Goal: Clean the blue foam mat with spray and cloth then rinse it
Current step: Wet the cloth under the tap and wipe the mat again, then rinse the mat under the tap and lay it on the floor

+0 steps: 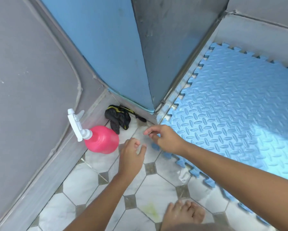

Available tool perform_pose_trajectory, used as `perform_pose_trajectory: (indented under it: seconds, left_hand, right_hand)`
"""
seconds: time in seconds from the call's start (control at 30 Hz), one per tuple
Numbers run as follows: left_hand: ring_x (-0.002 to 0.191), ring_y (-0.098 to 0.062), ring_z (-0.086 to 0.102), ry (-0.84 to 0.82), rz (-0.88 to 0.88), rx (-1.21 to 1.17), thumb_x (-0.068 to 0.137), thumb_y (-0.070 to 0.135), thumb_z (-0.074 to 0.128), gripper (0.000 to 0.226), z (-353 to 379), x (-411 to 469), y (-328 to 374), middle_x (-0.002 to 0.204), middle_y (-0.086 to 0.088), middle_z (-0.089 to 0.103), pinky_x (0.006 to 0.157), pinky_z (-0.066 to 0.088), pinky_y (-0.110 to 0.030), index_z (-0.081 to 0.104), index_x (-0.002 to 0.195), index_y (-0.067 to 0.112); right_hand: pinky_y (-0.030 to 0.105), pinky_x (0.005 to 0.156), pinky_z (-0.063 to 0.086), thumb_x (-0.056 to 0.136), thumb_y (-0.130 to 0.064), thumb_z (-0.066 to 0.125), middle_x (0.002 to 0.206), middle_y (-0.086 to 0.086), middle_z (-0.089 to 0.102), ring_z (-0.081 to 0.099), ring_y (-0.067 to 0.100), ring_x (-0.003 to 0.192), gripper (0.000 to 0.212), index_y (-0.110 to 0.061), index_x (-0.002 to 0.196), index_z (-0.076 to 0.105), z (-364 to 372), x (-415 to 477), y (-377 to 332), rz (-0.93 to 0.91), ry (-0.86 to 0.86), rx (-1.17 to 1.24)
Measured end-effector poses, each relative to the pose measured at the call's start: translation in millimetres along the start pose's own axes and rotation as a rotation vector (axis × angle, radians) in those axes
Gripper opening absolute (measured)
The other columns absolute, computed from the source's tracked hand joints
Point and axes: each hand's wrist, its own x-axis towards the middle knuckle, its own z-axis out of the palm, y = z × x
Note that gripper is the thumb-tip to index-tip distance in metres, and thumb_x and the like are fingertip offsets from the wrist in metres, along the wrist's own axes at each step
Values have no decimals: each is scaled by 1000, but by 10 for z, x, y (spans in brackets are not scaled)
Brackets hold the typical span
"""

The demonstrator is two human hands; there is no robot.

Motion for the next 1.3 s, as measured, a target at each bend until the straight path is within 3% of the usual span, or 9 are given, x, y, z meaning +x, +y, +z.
perform_pose_trajectory:
  seconds: [0.13,0.3,0.53,0.67,0.8,0.93,1.03,1.2,1.3]
  left_hand:
    - [124,-29,58,-247,-85,-77,94,34,70,47,471,369,532,128,-11,64,106,45,-39,61,131,5]
    - [132,-32,51,-319,-158,28,86,46,75,66,491,391,805,134,-11,61,107,45,-41,54,134,6]
    - [56,-19,38,-474,-182,-7,70,50,75,48,-154,427,1478,57,5,35,57,26,-33,38,60,20]
    - [49,-15,35,-597,-74,-65,85,52,74,49,-621,425,2081,55,6,36,51,27,-28,45,67,16]
    - [45,-20,50,-911,-340,-544,86,74,52,66,-1070,635,2675,71,-5,51,39,40,-22,62,87,9]
    - [61,-14,48,-784,-127,-332,91,57,66,33,-994,645,3015,94,2,58,43,34,-24,74,102,27]
    - [73,-15,65,-702,-60,-221,91,37,77,42,-962,679,3180,106,-3,67,46,39,-24,73,116,3]
    - [91,-31,79,-637,80,-210,92,36,76,36,-1558,655,3449,95,-11,82,90,62,-44,77,106,3]
    - [90,-38,78,-581,179,-201,93,40,75,38,-1965,688,3573,102,-23,78,81,60,-43,78,101,3]
  right_hand:
    - [23,87,48,99,0,53,104,-9,71,65,8,98,31,-23,98,75,-511,-359,278,64,195,-9]
    - [48,66,57,98,-8,56,90,-7,70,57,33,65,32,-34,88,73,-1134,-674,448,174,417,23]
    - [57,78,57,98,-9,61,94,10,73,59,25,77,25,-30,88,73,-1658,-916,59,177,562,130]
    - [52,77,58,98,-11,61,85,-2,66,57,21,77,14,-18,96,73,-2041,-1098,-350,133,603,148]
    - [44,75,59,99,-12,61,84,-3,66,59,17,79,13,-17,95,73,-2479,-1241,-653,77,652,91]
    - [33,72,60,99,-23,63,91,1,68,65,13,87,17,-8,102,72,-2945,-1243,-970,72,644,76]
    - [35,72,59,101,-32,61,97,5,70,68,15,88,25,-8,103,70,-3248,-1121,-1281,8,694,24]
    - [37,82,56,99,-50,54,96,-7,69,67,16,91,33,-20,101,68,-3734,-841,-2246,-220,896,-7]
    - [26,82,45,103,-44,52,98,-6,68,62,13,93,31,-18,105,68,-3920,-750,-2997,-413,1010,-50]
